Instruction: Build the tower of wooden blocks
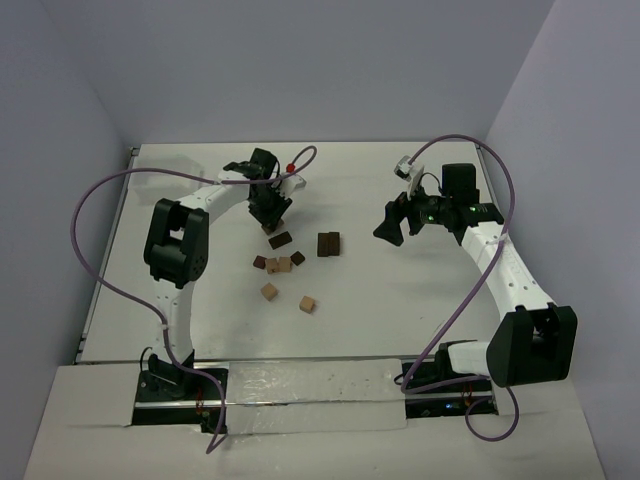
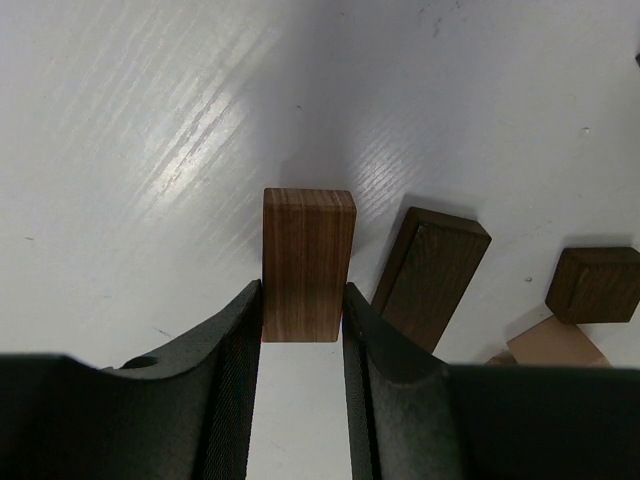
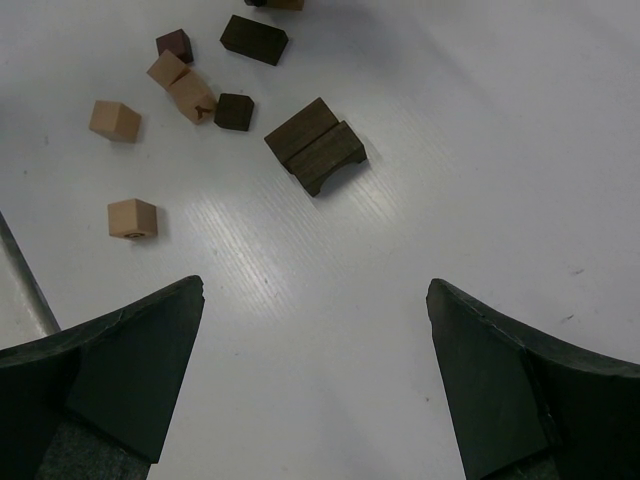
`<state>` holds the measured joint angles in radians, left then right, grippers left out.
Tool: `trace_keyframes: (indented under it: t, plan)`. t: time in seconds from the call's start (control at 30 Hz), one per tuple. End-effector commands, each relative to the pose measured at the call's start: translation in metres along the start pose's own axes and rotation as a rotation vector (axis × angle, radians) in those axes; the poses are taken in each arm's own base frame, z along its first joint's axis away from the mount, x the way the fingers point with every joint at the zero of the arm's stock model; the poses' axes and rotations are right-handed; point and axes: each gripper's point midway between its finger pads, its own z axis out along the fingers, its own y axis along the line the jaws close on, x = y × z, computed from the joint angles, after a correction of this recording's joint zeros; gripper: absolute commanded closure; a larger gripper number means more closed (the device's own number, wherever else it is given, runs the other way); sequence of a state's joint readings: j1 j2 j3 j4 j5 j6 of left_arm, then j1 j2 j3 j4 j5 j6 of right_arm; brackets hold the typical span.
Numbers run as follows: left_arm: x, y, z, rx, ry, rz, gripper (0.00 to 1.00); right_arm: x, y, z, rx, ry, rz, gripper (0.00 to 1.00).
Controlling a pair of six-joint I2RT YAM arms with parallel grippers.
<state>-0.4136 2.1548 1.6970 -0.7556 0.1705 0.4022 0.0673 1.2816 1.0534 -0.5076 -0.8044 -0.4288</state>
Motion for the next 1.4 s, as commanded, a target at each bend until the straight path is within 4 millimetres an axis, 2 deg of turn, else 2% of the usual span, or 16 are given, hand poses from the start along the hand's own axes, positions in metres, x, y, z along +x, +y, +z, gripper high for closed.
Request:
trace_keyframes:
  t: [0.0, 0.37, 0.5, 0.57, 0.67, 0.77, 1.1, 1.23, 1.27, 1.3, 1.37]
  plan:
    - [-0.009, -0.007, -0.006, 0.037, -0.022, 0.055, 0.63, -0.009, 0.002, -0.003, -0.017, -0.040, -0.039, 0.00]
    - [-0.006, -0.021, -0.014, 0.106, -0.020, 0.091, 0.44, -0.010, 0.003, -0.003, -0.021, -0.041, -0.036, 0.00]
    - [-0.010, -0.021, -0.019, 0.101, -0.037, 0.085, 0.42, -0.009, 0.003, -0.003, -0.018, -0.040, -0.036, 0.00]
    - [-0.014, -0.020, -0.023, 0.095, -0.055, 0.074, 0.43, -0.009, 0.003, -0.004, -0.017, -0.039, -0.036, 0.00]
    - [-0.020, -0.017, -0.026, 0.083, -0.079, 0.058, 0.53, -0.008, 0.004, -0.004, -0.022, -0.040, -0.035, 0.00]
    - [-0.020, -0.016, -0.025, 0.082, -0.082, 0.046, 0.59, -0.007, 0.005, -0.003, -0.024, -0.039, -0.034, 0.00]
    - [-0.022, -0.007, -0.023, 0.090, -0.093, 0.015, 0.60, -0.004, 0.005, -0.003, -0.023, -0.033, -0.034, 0.00]
    - [-0.026, -0.011, -0.031, 0.106, -0.115, 0.009, 0.46, -0.003, 0.004, -0.003, -0.022, -0.029, -0.032, 0.00]
    - [-0.027, -0.013, -0.033, 0.111, -0.124, 0.007, 0.38, -0.003, 0.004, -0.003, -0.022, -0.028, -0.031, 0.00]
    - [-0.029, -0.016, -0.040, 0.115, -0.141, 0.001, 0.24, -0.002, 0.004, -0.003, -0.022, -0.028, -0.031, 0.00]
    - [-0.031, -0.020, -0.047, 0.119, -0.163, -0.002, 0.09, -0.002, 0.004, -0.003, -0.022, -0.027, -0.029, 0.00]
